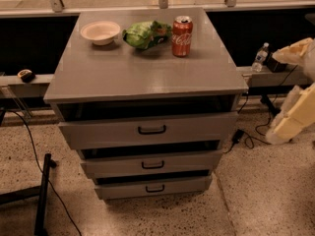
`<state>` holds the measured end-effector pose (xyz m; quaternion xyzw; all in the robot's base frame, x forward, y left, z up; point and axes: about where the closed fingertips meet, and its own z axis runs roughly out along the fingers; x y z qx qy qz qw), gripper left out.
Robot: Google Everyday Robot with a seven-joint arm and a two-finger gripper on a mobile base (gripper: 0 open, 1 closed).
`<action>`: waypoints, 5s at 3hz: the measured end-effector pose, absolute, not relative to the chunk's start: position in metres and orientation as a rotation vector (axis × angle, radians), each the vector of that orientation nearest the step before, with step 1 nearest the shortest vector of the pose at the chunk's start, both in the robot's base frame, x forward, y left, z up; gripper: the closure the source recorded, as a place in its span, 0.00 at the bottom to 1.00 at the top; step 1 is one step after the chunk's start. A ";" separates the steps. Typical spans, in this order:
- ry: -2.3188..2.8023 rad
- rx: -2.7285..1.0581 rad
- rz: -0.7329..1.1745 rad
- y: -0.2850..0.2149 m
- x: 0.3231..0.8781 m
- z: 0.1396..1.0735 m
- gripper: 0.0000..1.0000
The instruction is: Open bottom drawer
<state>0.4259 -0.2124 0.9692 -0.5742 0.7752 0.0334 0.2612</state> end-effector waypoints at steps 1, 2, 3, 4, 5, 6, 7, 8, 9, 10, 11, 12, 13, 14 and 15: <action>2.048 -1.519 0.127 -0.208 0.413 0.888 0.00; 2.065 -1.575 0.087 -0.204 0.422 0.805 0.00; 2.072 -1.681 0.032 -0.202 0.434 0.755 0.00; 2.060 -1.687 0.005 -0.205 0.433 0.760 0.00; 2.063 -1.701 -0.039 -0.185 0.436 0.739 0.00; 2.103 -1.714 -0.170 -0.193 0.423 0.680 0.00; 2.106 -1.676 -0.243 -0.202 0.423 0.669 0.00; 2.106 -1.676 -0.243 -0.202 0.423 0.669 0.00; 2.106 -1.676 -0.281 -0.200 0.425 0.656 0.00; 2.047 -1.768 -0.283 -0.180 0.416 0.604 0.00; 2.034 -1.806 -0.312 -0.180 0.411 0.589 0.00; 2.025 -1.801 -0.346 -0.180 0.413 0.594 0.00; 2.062 -1.800 -0.357 -0.182 0.425 0.578 0.00; 2.108 -1.738 -0.331 -0.199 0.451 0.540 0.00; 2.020 -1.722 -0.243 -0.201 0.478 0.495 0.00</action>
Offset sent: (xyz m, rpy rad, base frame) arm 0.0193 0.0093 -0.2761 -0.1079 -0.0174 0.0498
